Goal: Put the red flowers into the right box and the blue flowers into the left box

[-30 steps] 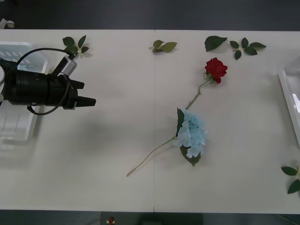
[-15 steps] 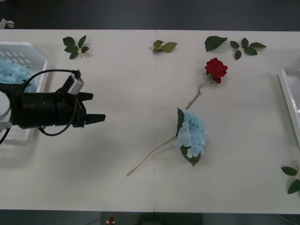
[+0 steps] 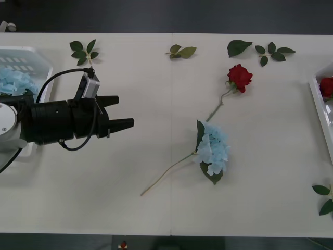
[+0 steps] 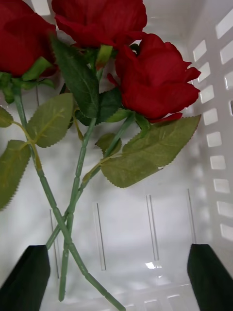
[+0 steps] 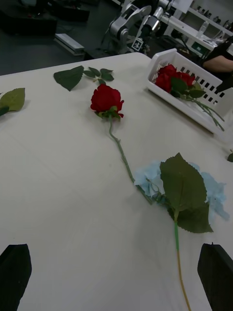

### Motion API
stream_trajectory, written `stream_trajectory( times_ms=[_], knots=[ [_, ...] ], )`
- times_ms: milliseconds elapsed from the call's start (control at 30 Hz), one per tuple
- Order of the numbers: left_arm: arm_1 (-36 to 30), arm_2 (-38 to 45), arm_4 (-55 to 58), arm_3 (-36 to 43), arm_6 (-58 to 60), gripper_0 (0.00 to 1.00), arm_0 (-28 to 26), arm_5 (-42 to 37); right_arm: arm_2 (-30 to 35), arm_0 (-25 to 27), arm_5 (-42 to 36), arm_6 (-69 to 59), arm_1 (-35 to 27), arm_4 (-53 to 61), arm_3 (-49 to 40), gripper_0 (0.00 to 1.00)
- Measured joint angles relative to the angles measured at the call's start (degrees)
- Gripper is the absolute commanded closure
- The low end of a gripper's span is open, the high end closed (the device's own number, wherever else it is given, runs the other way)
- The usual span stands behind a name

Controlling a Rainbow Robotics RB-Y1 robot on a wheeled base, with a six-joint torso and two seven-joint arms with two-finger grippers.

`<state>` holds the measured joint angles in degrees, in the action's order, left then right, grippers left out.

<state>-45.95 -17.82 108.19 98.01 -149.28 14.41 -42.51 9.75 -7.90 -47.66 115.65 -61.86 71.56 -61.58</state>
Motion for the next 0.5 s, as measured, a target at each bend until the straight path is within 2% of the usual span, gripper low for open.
stream_trajectory(
  times_ms=[267,400,500],
  knots=[
    [-1.47,0.01,4.16,0.27,-0.04,0.0,0.62,-0.19,-0.02,0.0,-2.95,0.0,0.0,3.15,-1.22,0.0],
    [-1.47,0.01,5.68,0.27,-0.52,0.0,0.62,-0.19,-0.02,0.0,-5.7,-1.05,0.0,3.59,-4.62,0.0],
    [-1.47,0.02,5.85,0.27,-2.89,0.0,0.62,-0.19,-0.02,0.0,-9.0,-6.89,0.0,3.27,-8.91,0.0]
  ],
)
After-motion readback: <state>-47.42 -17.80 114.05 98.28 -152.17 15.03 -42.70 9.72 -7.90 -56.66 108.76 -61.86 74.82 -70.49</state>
